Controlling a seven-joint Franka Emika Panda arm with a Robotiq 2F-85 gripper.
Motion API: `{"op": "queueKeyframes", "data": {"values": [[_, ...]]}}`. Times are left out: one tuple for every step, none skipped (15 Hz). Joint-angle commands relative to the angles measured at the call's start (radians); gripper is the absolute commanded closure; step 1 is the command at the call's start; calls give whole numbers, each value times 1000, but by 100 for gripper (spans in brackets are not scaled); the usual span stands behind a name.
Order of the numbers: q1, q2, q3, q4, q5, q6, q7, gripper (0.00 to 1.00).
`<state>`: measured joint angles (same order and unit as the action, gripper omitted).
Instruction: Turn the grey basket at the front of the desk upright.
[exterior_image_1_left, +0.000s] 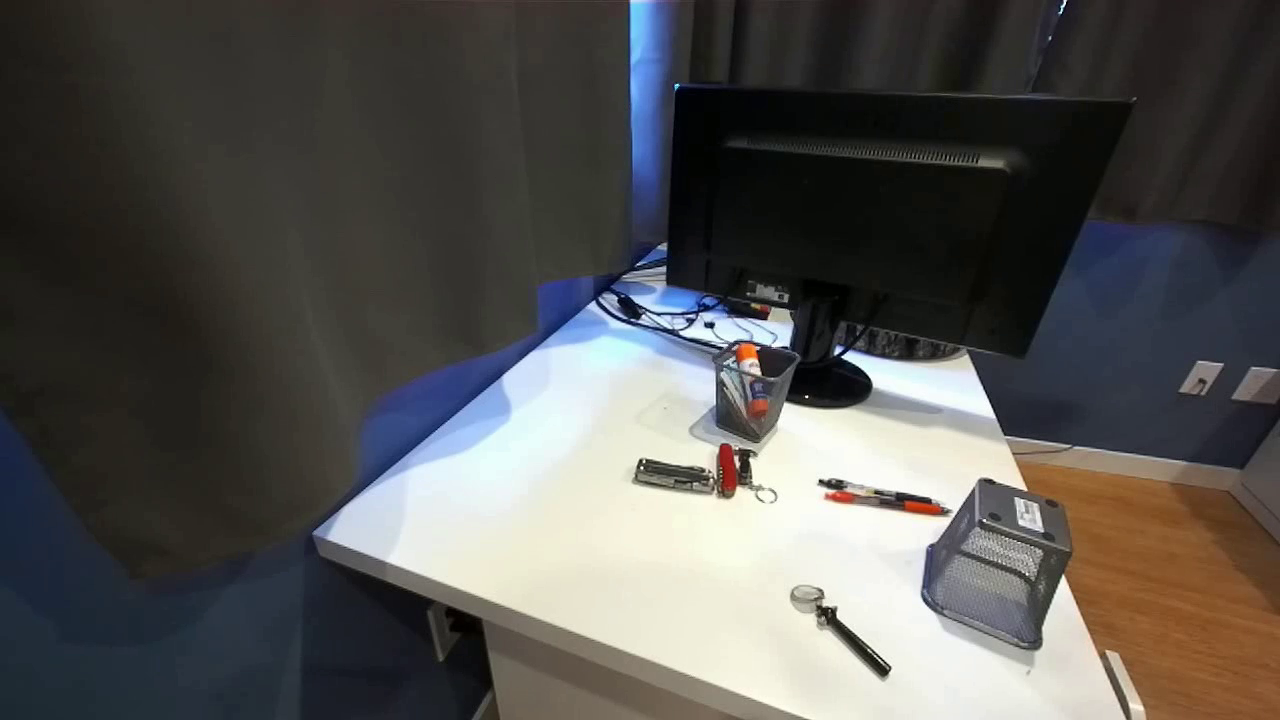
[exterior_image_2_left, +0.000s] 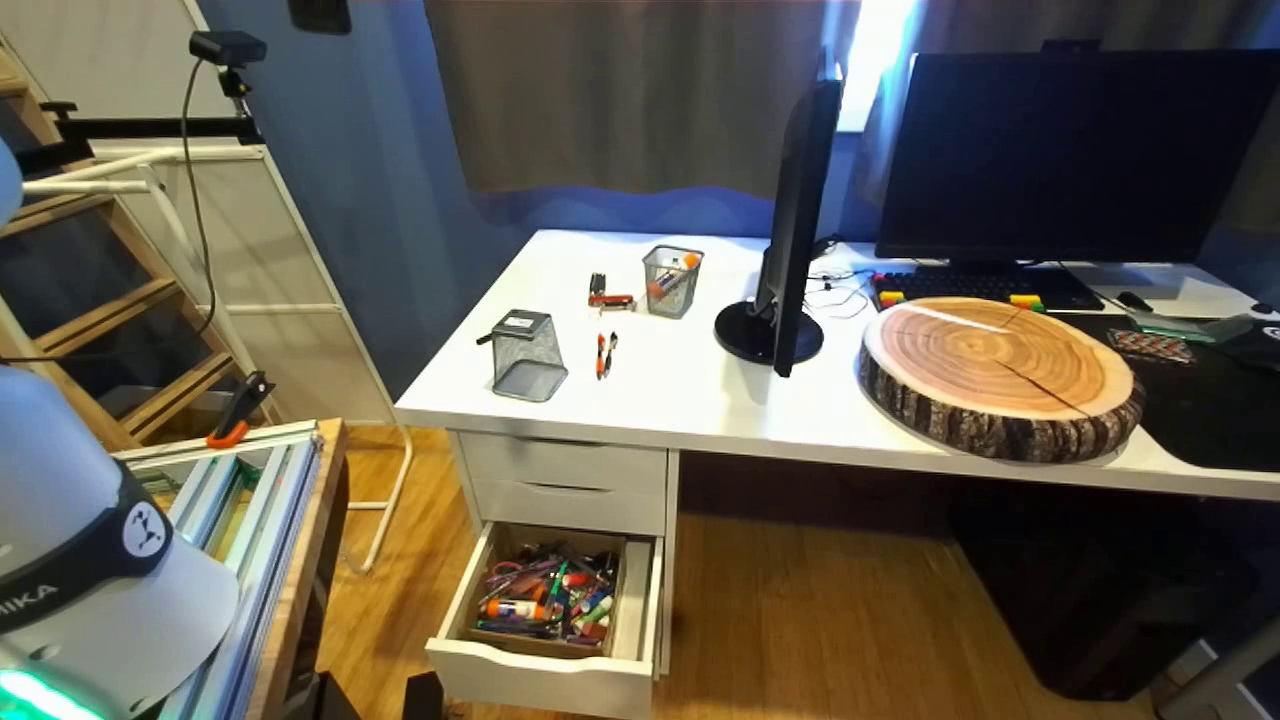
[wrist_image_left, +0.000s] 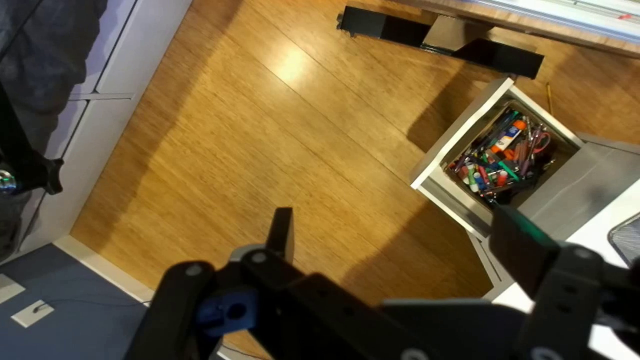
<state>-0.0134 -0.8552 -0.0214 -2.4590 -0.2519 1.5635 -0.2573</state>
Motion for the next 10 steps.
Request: {"op": "queueKeyframes", "data": {"values": [[85, 52, 2, 8, 100, -11, 33, 0], [105, 68, 4, 11, 149, -10, 44, 0], [131, 95, 12, 16, 223, -13, 64, 0], [148, 117, 20, 17, 281, -7, 81, 0], [170, 144, 35, 13, 341, 7, 98, 0], [187, 165, 48, 5, 390, 27, 107, 0], [198, 201, 74, 6, 439, 39, 141, 0], [210, 230, 90, 5, 479, 54, 150, 0], [216, 275, 120, 6, 514, 69, 191, 0], [219, 308, 145, 6, 540, 85, 224, 0]]}}
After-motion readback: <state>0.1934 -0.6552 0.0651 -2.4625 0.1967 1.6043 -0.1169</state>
